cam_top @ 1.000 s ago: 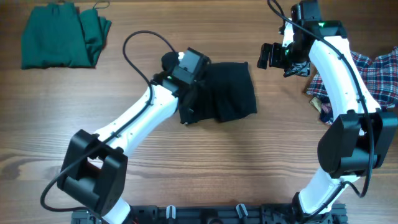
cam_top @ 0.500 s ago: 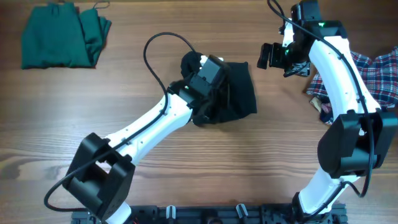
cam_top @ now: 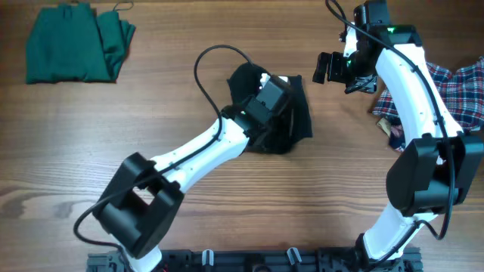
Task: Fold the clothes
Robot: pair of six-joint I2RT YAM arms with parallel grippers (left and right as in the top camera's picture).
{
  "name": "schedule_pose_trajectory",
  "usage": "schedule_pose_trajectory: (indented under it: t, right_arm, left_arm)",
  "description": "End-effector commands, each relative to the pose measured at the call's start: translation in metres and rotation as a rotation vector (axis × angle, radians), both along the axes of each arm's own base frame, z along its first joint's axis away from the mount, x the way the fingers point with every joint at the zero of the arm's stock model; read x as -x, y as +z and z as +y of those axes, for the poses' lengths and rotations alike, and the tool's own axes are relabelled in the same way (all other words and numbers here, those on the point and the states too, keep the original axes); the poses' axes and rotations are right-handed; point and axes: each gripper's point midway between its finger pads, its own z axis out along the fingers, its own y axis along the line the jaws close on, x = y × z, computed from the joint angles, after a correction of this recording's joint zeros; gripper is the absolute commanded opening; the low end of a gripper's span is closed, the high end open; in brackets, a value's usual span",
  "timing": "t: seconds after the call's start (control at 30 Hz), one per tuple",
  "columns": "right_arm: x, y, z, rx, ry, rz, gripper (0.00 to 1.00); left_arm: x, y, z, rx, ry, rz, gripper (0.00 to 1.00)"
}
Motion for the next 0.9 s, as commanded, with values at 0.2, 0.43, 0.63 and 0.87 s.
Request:
schedule_pose_trajectory:
  t: [0.2,0.43,0.63,0.87]
  right_arm:
    - [0.001,-0.003,0.004,-0.018,-0.005,0.009,1.0]
    - [-0.003,0.001,0.016,-0.087,0.014,-0.009,1.0]
    - [-0.005,0.013,0.043,-0.246,0.088,-0.04,0.99]
    - [-0.003,0.07,0.068,-0.378,0.203,-0.19,0.9]
  left_arm:
    - [-0.003,0.008,-0.007,-0.018,-0.076,-0.046,0.84]
    - [-0.012,0.064,-0.011,0.034,-0.076,-0.153,0.89]
    - [0.0,0.081,-0.018,0.09,-0.122,-0.137,0.92]
    - [-0.033,0.119,0.077,-0.024,0.209,-0.212,0.91]
